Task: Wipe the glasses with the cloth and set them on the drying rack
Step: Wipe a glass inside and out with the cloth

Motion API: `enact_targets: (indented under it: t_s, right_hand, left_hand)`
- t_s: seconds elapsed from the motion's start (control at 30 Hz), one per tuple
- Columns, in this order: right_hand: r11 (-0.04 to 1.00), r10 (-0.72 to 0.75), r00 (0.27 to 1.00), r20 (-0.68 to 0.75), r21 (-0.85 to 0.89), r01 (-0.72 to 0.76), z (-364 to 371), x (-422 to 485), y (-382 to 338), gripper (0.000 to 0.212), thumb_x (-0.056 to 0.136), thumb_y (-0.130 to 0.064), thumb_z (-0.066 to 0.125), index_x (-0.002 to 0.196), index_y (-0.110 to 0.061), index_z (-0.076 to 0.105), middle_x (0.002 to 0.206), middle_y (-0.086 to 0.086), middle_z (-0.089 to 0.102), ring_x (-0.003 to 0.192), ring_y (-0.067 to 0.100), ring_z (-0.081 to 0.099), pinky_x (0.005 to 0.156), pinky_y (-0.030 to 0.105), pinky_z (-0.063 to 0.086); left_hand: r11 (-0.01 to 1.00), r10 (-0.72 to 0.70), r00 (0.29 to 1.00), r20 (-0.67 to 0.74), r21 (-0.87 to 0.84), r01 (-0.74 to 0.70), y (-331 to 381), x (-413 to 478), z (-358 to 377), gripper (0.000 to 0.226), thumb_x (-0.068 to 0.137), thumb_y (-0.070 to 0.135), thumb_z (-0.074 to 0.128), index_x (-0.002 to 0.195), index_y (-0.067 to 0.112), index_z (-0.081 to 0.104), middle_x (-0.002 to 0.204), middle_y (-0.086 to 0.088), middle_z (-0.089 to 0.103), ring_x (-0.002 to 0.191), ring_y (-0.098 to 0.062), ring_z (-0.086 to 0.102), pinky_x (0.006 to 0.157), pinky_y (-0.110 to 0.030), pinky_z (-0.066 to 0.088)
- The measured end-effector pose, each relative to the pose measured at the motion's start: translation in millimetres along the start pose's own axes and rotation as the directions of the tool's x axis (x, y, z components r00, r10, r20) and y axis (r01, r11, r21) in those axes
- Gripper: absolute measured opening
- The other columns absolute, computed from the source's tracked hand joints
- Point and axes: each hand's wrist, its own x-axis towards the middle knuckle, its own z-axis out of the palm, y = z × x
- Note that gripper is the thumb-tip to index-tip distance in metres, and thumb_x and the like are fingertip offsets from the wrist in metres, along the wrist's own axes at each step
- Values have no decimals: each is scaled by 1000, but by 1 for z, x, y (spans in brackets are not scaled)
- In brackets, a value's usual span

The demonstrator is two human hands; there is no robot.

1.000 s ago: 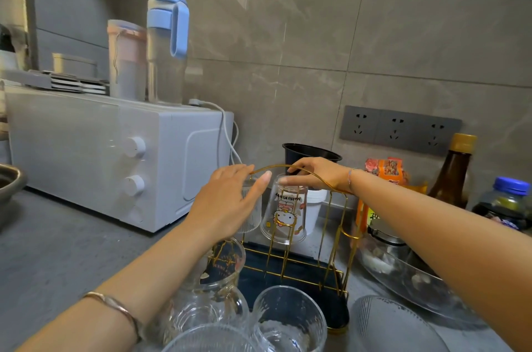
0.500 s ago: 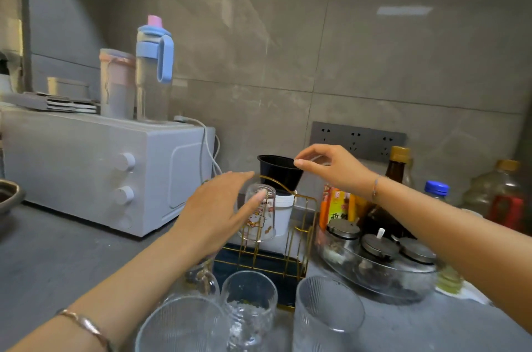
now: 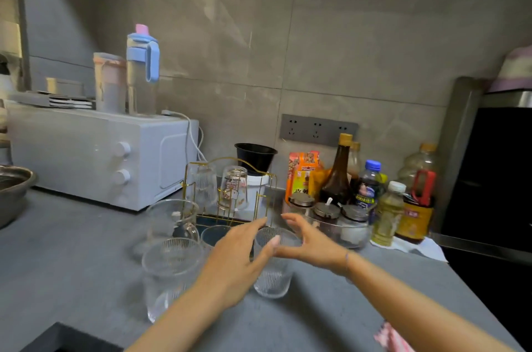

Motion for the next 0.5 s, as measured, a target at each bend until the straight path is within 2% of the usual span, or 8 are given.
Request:
enact_targets:
  t_s: [0.13, 0.2, 0.3, 0.4, 0.5]
  right_hand:
    - [990, 16, 996, -87, 142, -3, 23, -6, 8, 94, 74, -38, 79, 147, -24, 21, 148, 2, 36, 121, 9, 38, 98, 25, 37]
    - [986, 1, 990, -139, 167, 23, 27, -10, 6, 94, 73, -34, 80, 147, -22, 23, 145, -1, 37, 117, 7, 39, 93, 21, 36]
    - [983, -9, 974, -225, 175, 50, 27, -17, 7, 93, 67, -35, 84, 143, -23, 31, 143, -3, 40, 113, 7, 44, 90, 18, 37]
    - [979, -10, 969, -249, 196, 60, 20, -30, 11, 94, 60, -44, 86, 138, -28, 36, 137, -1, 48, 113, 9, 53, 82, 15, 43]
    - [964, -3, 959, -282, 254, 77, 2, -48, 5, 89, 53, -54, 81, 131, -33, 43, 129, -2, 55, 109, 6, 56, 77, 15, 45]
  left_hand:
    - [995, -68, 991, -117, -87, 58, 1, -19, 26, 60, 95, 57, 35, 149, 33, 25, 153, 14, 32, 141, -5, 26, 112, -25, 24]
    - [981, -131, 983, -129, -160, 110, -4, -24, 38, 66, 93, 59, 35, 150, 31, 22, 155, 13, 29, 142, -8, 25, 114, -30, 24]
    - [935, -217, 972, -90, -305, 181, -8, -29, 50, 86, 80, 69, 37, 152, 27, 15, 160, 7, 21, 146, -12, 19, 118, -35, 22]
    - [895, -215, 977, -11, -401, 193, -8, -32, 61, 97, 76, 66, 58, 152, 30, 10, 156, 10, 23, 143, -10, 23, 112, -29, 24]
    - [876, -135, 990, 25, -465, 131, 0, -34, 71, 112, 63, 64, 77, 149, 36, 11, 146, 22, 30, 135, 1, 31, 103, -15, 29]
